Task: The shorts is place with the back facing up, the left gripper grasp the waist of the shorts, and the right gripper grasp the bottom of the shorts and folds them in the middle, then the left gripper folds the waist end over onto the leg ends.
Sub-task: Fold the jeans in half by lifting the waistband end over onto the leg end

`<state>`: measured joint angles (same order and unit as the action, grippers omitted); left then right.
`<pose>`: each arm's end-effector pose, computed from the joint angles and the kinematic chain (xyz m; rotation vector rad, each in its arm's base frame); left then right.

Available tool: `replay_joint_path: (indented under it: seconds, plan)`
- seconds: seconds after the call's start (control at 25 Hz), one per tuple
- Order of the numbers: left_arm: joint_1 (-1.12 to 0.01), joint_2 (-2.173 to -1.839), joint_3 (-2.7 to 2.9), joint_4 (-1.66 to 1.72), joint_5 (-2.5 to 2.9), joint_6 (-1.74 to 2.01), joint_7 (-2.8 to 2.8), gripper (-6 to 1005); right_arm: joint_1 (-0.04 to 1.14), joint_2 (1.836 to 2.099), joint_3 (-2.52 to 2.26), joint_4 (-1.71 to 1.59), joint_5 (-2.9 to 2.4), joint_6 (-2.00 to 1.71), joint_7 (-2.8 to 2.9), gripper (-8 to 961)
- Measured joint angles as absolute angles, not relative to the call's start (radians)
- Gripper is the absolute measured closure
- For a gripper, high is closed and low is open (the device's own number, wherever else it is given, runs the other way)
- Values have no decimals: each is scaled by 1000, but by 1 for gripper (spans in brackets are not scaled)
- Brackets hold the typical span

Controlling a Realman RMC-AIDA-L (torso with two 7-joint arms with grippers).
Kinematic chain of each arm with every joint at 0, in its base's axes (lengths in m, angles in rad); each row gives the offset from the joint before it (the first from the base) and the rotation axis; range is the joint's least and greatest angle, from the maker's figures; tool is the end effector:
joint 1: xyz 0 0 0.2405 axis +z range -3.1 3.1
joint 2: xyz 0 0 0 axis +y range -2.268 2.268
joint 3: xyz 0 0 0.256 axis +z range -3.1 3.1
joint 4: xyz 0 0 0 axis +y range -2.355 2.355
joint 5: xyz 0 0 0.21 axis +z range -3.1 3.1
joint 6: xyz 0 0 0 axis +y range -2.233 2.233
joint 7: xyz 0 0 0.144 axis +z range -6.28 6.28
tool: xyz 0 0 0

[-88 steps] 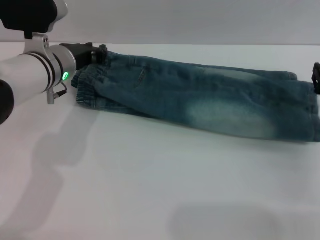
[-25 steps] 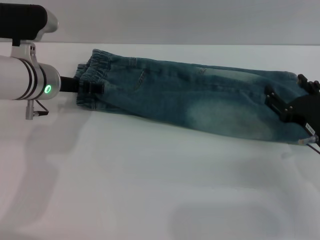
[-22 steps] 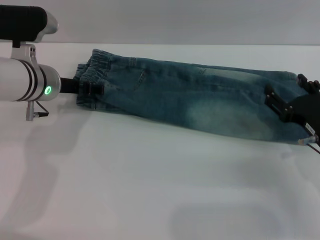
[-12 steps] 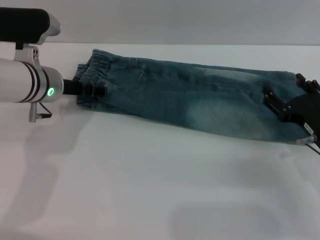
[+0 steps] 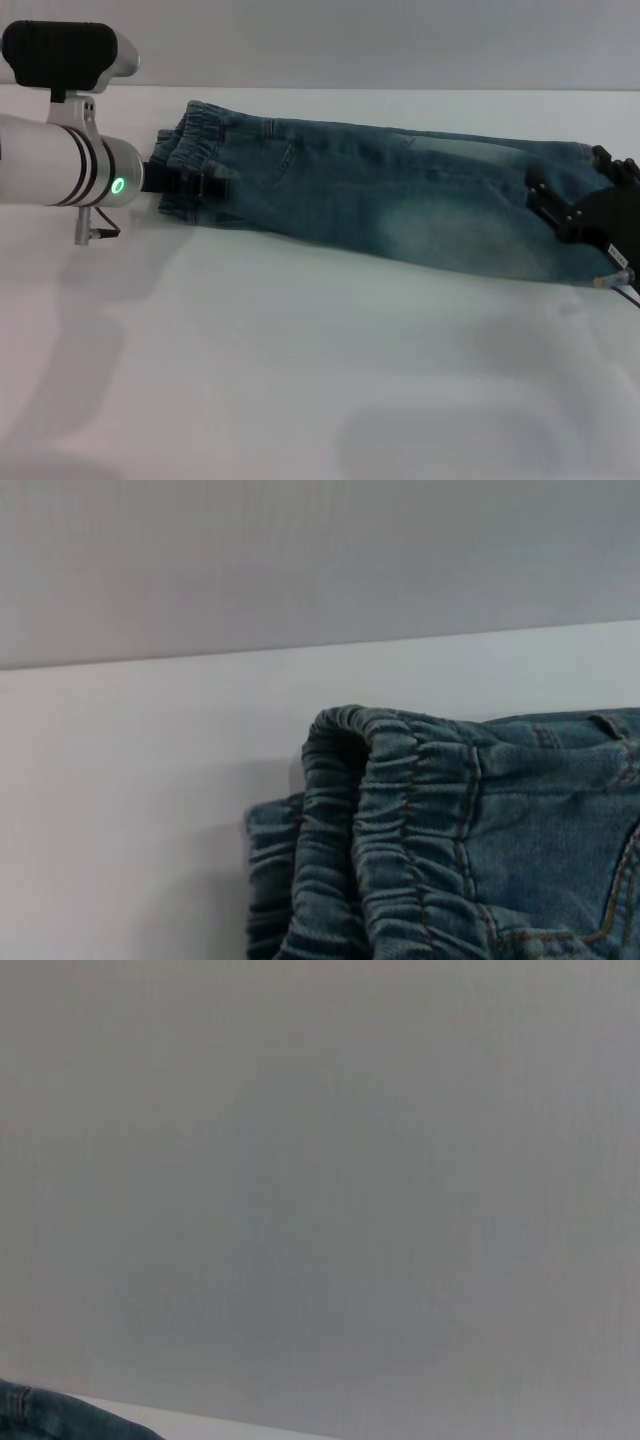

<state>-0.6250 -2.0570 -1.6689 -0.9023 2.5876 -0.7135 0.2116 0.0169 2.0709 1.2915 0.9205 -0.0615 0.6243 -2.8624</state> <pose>-0.2395 0.4249 -0.0271 -2.0293 -1.1902 0.0082 0.2910 0.3025 -0.0247 -1.8214 0.5608 0.6139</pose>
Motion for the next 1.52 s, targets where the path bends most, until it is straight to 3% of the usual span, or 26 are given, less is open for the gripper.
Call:
replay_joint_path:
  seconds: [0.28, 0.68, 0.8, 1.08, 1.28, 1.52]
  plan:
    - [-601, -2057, -1669, -935, 2586, -703, 222, 157, 16, 2071, 1292, 925, -61, 624, -2862, 226]
    - [-552, -2060, -1662, -987, 2586, -650, 233, 284, 13, 2071, 1292, 933, -61, 624, -2862, 235]
    - [-554, -2060, -1659, -983, 2583, -648, 235, 506, 6, 2071, 1292, 940, -61, 624, -2862, 237]
    - [-544, -2061, -1653, -1013, 2560, -655, 235, 716, 0, 2069, 1296, 945, -61, 625, -2862, 243]
    - [-542, -2062, -1634, -1028, 2539, -659, 236, 933, -2, 2069, 1296, 944, -61, 624, -2862, 248]
    - [-509, -2062, -1625, -1107, 2534, -679, 237, 1000, -8, 2070, 1299, 945, -61, 624, -2862, 253]
